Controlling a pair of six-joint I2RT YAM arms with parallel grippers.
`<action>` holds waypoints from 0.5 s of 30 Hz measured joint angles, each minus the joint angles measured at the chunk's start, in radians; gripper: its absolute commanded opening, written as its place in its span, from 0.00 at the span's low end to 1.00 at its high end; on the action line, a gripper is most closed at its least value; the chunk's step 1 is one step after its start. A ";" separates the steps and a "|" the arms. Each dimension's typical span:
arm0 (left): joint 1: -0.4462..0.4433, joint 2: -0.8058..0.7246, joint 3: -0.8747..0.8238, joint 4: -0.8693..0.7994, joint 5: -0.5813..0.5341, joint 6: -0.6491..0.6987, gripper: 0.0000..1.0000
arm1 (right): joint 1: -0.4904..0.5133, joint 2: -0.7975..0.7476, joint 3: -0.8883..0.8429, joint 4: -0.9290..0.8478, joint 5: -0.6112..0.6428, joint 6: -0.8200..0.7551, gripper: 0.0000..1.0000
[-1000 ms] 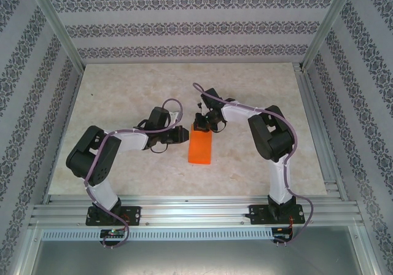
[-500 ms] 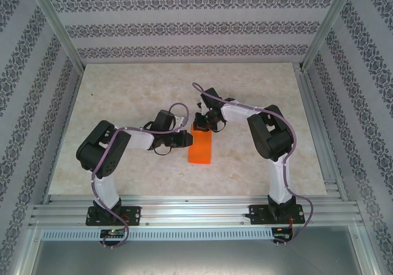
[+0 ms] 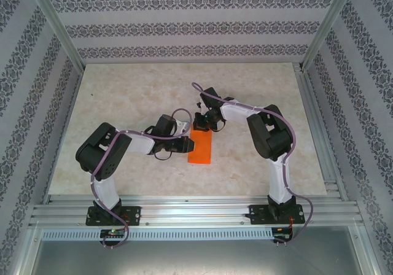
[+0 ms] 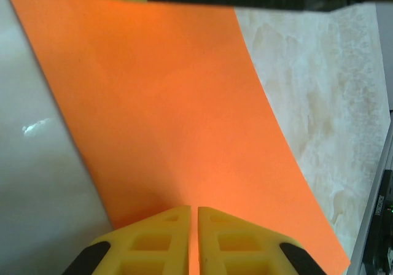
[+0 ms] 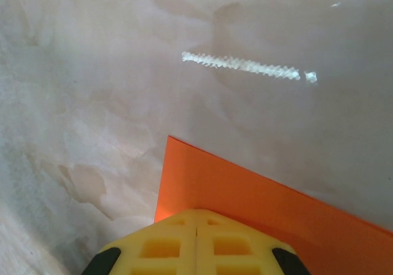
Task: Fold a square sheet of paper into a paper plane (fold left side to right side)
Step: First fold the square sheet of paper in half at the center of the table.
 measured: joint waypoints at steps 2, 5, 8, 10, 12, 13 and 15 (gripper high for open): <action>0.000 -0.007 -0.019 0.020 0.000 0.001 0.11 | 0.000 0.001 0.003 -0.005 0.001 -0.001 0.01; -0.001 -0.016 -0.045 0.053 0.000 0.001 0.11 | 0.000 0.002 0.008 -0.011 0.002 -0.006 0.01; -0.008 -0.031 -0.069 0.069 0.000 0.003 0.11 | 0.000 0.003 0.010 -0.013 0.008 -0.014 0.01; -0.018 -0.044 -0.084 0.068 -0.002 0.010 0.11 | 0.000 0.003 0.010 -0.015 0.012 -0.018 0.01; -0.030 -0.059 -0.096 0.061 -0.005 0.023 0.11 | 0.000 0.003 0.012 -0.018 0.014 -0.018 0.01; -0.037 -0.067 -0.101 0.050 -0.008 0.029 0.11 | 0.000 0.003 0.013 -0.020 0.015 -0.018 0.01; -0.050 -0.085 -0.107 0.018 -0.019 0.043 0.11 | 0.002 0.005 0.016 -0.023 0.016 -0.018 0.01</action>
